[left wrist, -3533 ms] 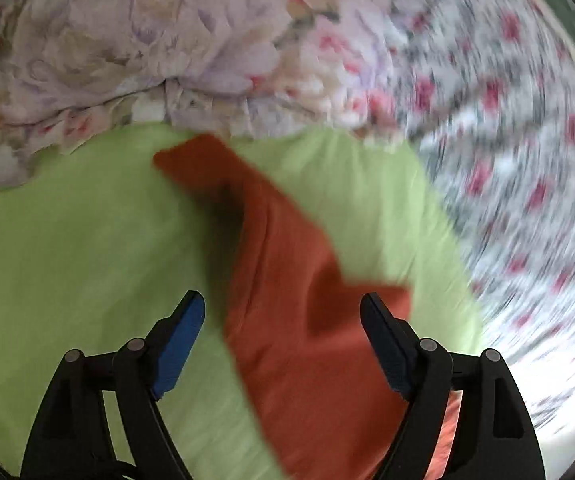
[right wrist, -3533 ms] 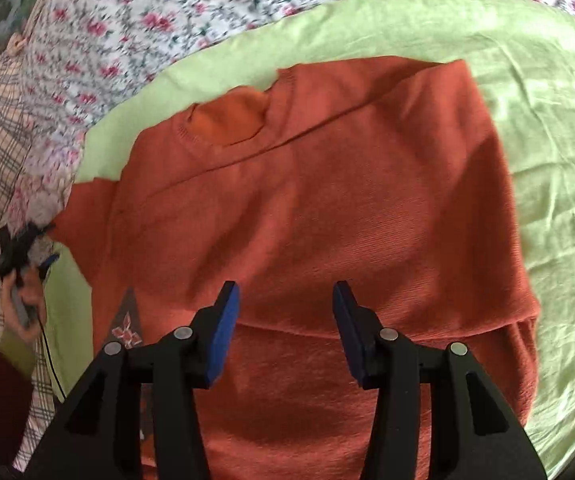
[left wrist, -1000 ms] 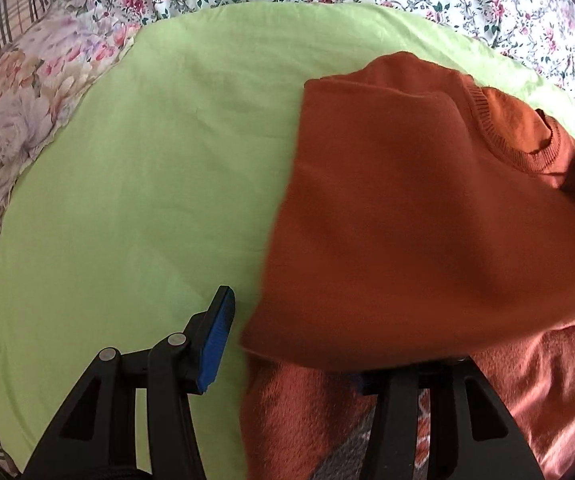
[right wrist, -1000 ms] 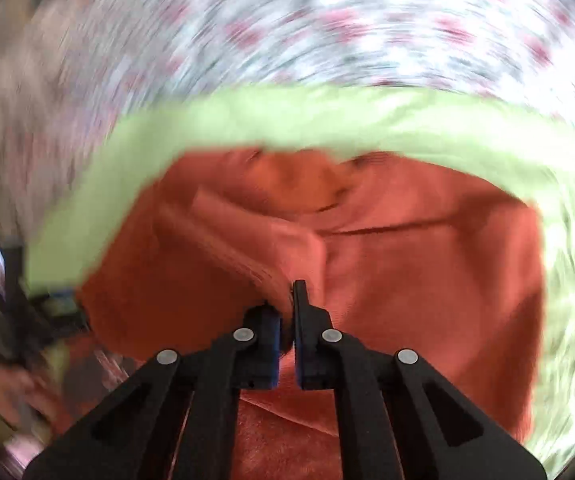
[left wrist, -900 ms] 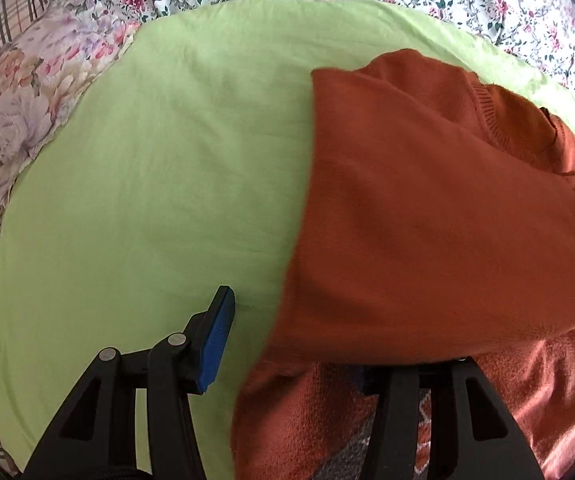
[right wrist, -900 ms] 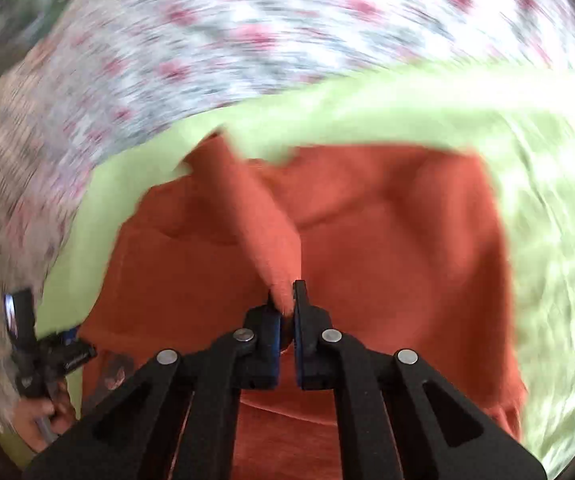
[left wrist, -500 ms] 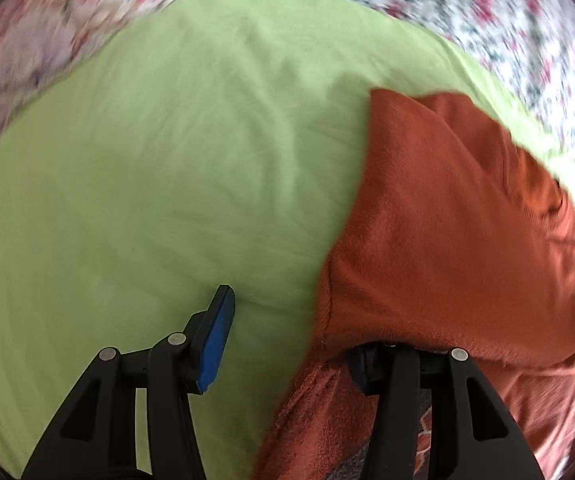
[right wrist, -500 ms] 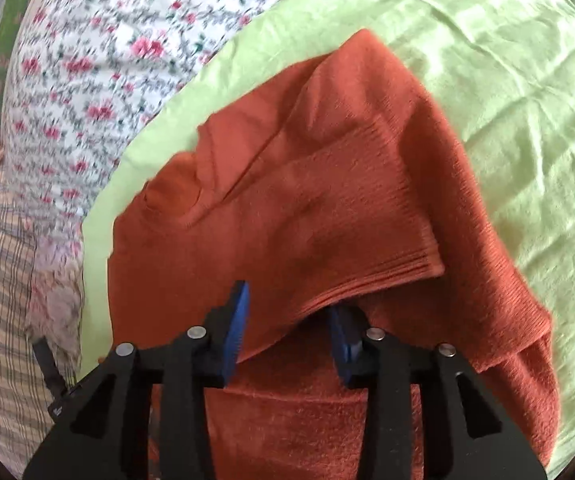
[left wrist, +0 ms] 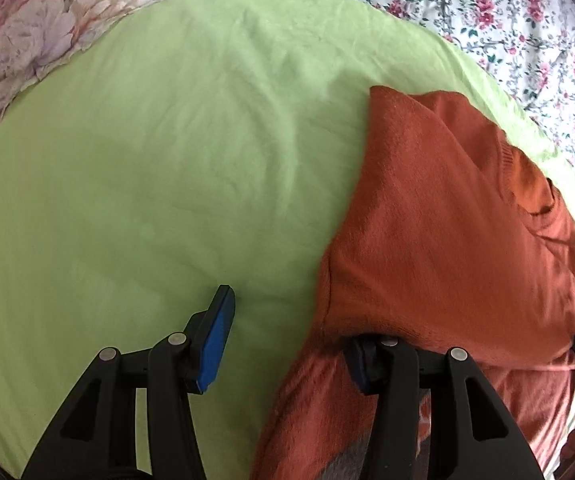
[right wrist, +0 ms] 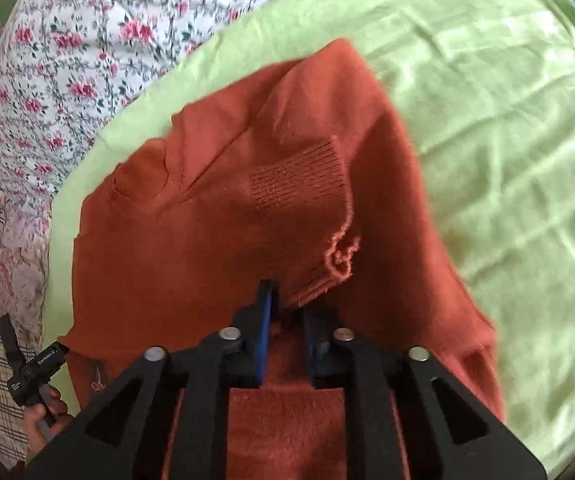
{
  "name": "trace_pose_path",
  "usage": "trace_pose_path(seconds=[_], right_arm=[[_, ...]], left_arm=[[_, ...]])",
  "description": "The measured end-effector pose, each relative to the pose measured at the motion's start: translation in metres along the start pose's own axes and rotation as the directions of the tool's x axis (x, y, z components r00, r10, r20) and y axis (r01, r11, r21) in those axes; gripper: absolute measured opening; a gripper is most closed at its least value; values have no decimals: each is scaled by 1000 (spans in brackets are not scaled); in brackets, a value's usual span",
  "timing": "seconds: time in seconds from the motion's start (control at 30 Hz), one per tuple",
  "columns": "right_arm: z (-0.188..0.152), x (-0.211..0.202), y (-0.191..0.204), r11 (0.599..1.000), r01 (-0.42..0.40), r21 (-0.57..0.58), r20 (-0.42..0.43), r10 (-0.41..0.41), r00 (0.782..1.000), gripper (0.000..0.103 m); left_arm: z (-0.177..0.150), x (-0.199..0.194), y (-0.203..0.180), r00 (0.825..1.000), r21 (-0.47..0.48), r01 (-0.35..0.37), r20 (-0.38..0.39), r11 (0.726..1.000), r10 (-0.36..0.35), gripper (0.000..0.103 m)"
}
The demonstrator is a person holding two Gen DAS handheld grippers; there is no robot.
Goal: Fold small clothes
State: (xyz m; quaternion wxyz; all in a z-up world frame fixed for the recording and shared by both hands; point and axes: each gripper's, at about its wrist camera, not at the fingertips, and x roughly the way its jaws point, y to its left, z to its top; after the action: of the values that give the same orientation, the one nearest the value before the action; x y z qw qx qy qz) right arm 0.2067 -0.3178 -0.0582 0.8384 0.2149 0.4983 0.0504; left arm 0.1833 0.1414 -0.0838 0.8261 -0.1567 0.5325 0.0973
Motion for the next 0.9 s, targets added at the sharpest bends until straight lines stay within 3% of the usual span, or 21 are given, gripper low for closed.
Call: trace_pose_path(seconds=[0.07,0.33,0.53,0.63,0.8,0.9], right_arm=[[-7,-16,-1,1000,4,-21,21,-3,1000,36],[-62,-83,-14,994,-96,-61,17,97,995,39],[-122,-115,-25,991,-100,-89,-44,96,994,39],[-151,-134,-39,993,-83,-81,-56,79,995,40],[-192,-160,-69,998,-50,-31,-75,47,996,43],[-213,-160,-81,996,-85,9,-118,85,989,43]], left_arm=[[-8,-8,2,1000,30,20,-16,999,-20,49],[-81,-54,20,983,148,155,-126,977,-137,52],[-172,-79,45,946,164,232,-268,959,-183,63],[-205,-90,56,934,145,262,-288,954,-213,69],[-228,-97,60,891,83,362,-323,928,-319,70],[-231,-97,57,886,88,380,-321,921,-335,65]])
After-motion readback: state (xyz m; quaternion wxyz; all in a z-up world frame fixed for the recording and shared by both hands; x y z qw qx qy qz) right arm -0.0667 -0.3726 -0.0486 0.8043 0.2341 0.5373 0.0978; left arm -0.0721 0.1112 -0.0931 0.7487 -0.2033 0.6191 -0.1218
